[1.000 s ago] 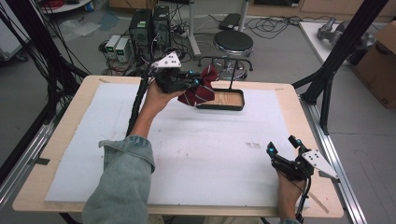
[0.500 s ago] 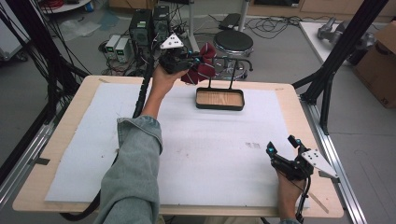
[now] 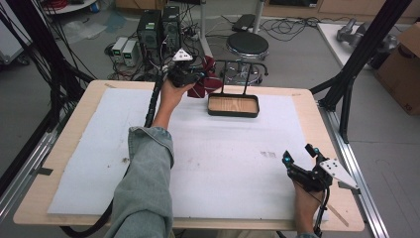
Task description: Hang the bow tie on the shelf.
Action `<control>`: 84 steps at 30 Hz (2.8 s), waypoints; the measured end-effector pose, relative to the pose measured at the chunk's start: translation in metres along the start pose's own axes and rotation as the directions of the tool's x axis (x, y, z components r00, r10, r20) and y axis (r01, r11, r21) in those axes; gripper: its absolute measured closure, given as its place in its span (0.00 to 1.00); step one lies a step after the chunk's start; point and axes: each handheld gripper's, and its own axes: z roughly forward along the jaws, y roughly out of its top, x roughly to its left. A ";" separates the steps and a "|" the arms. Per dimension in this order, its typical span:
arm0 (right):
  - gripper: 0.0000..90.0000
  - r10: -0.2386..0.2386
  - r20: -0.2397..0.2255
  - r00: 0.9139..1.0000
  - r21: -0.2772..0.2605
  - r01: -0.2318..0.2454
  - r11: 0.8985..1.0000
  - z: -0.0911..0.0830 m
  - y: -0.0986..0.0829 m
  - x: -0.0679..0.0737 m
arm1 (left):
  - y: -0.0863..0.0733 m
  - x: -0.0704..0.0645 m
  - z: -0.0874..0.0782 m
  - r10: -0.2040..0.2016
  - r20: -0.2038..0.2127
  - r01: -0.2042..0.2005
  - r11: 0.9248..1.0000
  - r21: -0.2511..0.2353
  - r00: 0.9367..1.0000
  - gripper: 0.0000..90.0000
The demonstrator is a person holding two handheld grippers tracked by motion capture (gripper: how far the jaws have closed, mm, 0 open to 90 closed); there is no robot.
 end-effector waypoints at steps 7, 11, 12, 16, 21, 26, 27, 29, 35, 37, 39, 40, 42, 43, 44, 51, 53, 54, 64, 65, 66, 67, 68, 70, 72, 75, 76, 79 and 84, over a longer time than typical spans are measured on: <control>0.11 0.001 -0.002 1.000 0.000 -0.001 1.000 0.000 0.000 0.000 | -0.011 -0.007 0.012 -0.009 -0.014 0.009 1.000 0.017 1.000 0.82; 0.11 0.002 -0.002 1.000 -0.002 -0.002 1.000 0.000 0.000 -0.001 | -0.014 -0.008 0.012 -0.001 -0.020 0.001 1.000 0.002 1.000 0.82; 0.11 0.002 -0.003 1.000 -0.003 -0.002 1.000 0.000 0.000 -0.001 | -0.014 -0.008 0.012 -0.002 -0.022 0.001 1.000 -0.002 1.000 0.82; 0.11 0.002 -0.006 1.000 -0.003 -0.002 1.000 0.000 0.000 -0.001 | -0.015 -0.005 0.010 -0.021 -0.040 0.020 1.000 -0.007 0.999 0.80; 0.11 0.000 -0.003 1.000 0.000 0.000 1.000 0.000 0.000 0.000 | -0.015 -0.005 0.008 -0.004 -0.051 0.004 1.000 0.002 0.999 0.72; 0.11 -0.001 -0.002 1.000 -0.001 0.001 1.000 0.000 0.000 0.000 | -0.016 -0.006 0.003 -0.013 -0.047 0.012 1.000 -0.014 0.999 0.65; 0.11 0.000 -0.002 1.000 0.000 0.000 1.000 0.000 0.000 0.000 | -0.016 -0.006 0.001 -0.011 -0.049 0.010 1.000 -0.019 0.999 0.64; 0.11 0.000 -0.003 1.000 0.001 0.000 1.000 0.000 0.000 0.000 | -0.015 -0.006 -0.005 -0.007 -0.045 0.006 1.000 -0.030 0.999 0.62; 0.11 -0.006 -0.003 1.000 0.001 0.006 1.000 0.000 0.000 0.000 | -0.014 -0.005 -0.028 -0.027 -0.043 0.024 0.998 -0.064 0.999 0.54; 0.11 -0.008 -0.002 1.000 0.000 0.008 1.000 0.000 0.000 0.000 | -0.014 -0.005 -0.037 -0.039 -0.048 0.035 0.997 -0.070 0.998 0.52; 0.11 -0.009 -0.001 1.000 0.001 0.009 1.000 0.000 0.000 0.001 | -0.015 -0.005 -0.047 -0.046 -0.046 0.042 0.996 -0.084 0.998 0.50; 0.11 -0.010 0.001 1.000 0.000 0.010 1.000 0.000 0.000 0.001 | -0.015 -0.005 -0.051 -0.051 -0.048 0.046 0.995 -0.091 0.998 0.48; 0.11 -0.008 0.002 1.000 0.001 0.008 1.000 -0.001 0.000 0.001 | -0.015 -0.007 -0.063 -0.055 -0.047 0.050 0.993 -0.107 0.997 0.45; 0.11 -0.008 0.002 1.000 0.001 0.008 1.000 -0.001 0.000 0.001 | -0.014 -0.008 -0.071 -0.054 -0.044 0.048 0.992 -0.117 0.998 0.45; 0.11 -0.010 0.002 1.000 0.000 0.010 1.000 -0.001 0.000 0.001 | -0.014 -0.009 -0.076 -0.053 -0.044 0.047 0.991 -0.126 0.998 0.43; 0.11 -0.013 0.006 1.000 0.007 0.013 1.000 -0.002 0.000 0.002 | -0.015 -0.014 -0.130 -0.052 -0.065 0.039 0.981 -0.192 0.997 0.36; 0.11 -0.018 0.006 1.000 0.005 0.018 1.000 -0.002 -0.001 0.001 | -0.018 -0.016 -0.149 -0.058 -0.083 0.039 0.976 -0.212 0.995 0.33; 0.11 -0.014 0.007 1.000 0.008 0.014 1.000 -0.002 -0.001 0.002 | -0.019 -0.017 -0.156 -0.063 -0.084 0.043 0.975 -0.218 0.994 0.31; 0.11 -0.014 0.018 1.000 0.011 0.014 1.000 -0.001 0.000 0.002 | -0.052 -0.039 -0.233 -0.071 -0.146 0.027 0.959 -0.283 0.987 0.21; 0.11 -0.014 0.018 1.000 0.011 0.014 1.000 0.000 0.000 0.002 | -0.055 -0.040 -0.237 -0.071 -0.152 0.024 0.957 -0.290 0.986 0.20; 0.11 -0.014 0.019 1.000 0.011 0.014 1.000 0.000 0.000 0.002 | -0.059 -0.042 -0.243 -0.072 -0.156 0.022 0.954 -0.299 0.985 0.20; 0.11 -0.018 0.018 1.000 0.011 0.018 1.000 0.000 0.000 0.002 | -0.063 -0.043 -0.248 -0.079 -0.161 0.027 0.952 -0.304 0.984 0.20; 0.11 -0.020 0.018 1.000 0.013 0.019 1.000 0.000 0.000 0.002 | -0.068 -0.044 -0.253 -0.087 -0.164 0.033 0.951 -0.307 0.983 0.20; 0.11 -0.019 0.020 1.000 0.014 0.019 1.000 0.000 0.000 0.002 | -0.077 -0.047 -0.261 -0.093 -0.167 0.037 0.949 -0.314 0.982 0.19; 0.11 -0.020 0.020 1.000 0.014 0.020 1.000 0.000 0.000 0.002 | -0.087 -0.051 -0.267 -0.091 -0.181 0.032 0.952 -0.306 0.979 0.19; 0.11 -0.019 0.020 1.000 0.015 0.018 1.000 0.000 -0.001 0.002 | -0.104 -0.055 -0.274 -0.101 -0.201 0.034 0.950 -0.310 0.974 0.19; 0.11 -0.019 0.020 1.000 0.016 0.019 1.000 0.000 -0.001 0.002 | -0.109 -0.057 -0.276 -0.102 -0.210 0.033 0.950 -0.309 0.972 0.19; 0.11 -0.023 0.018 1.000 0.016 0.023 1.000 0.000 -0.001 0.002 | -0.127 -0.062 -0.284 -0.114 -0.244 0.035 0.951 -0.307 0.963 0.19; 0.11 -0.022 0.017 1.000 0.019 0.021 1.000 0.000 -0.001 0.003 | -0.149 -0.069 -0.297 -0.128 -0.296 0.032 0.951 -0.308 0.947 0.19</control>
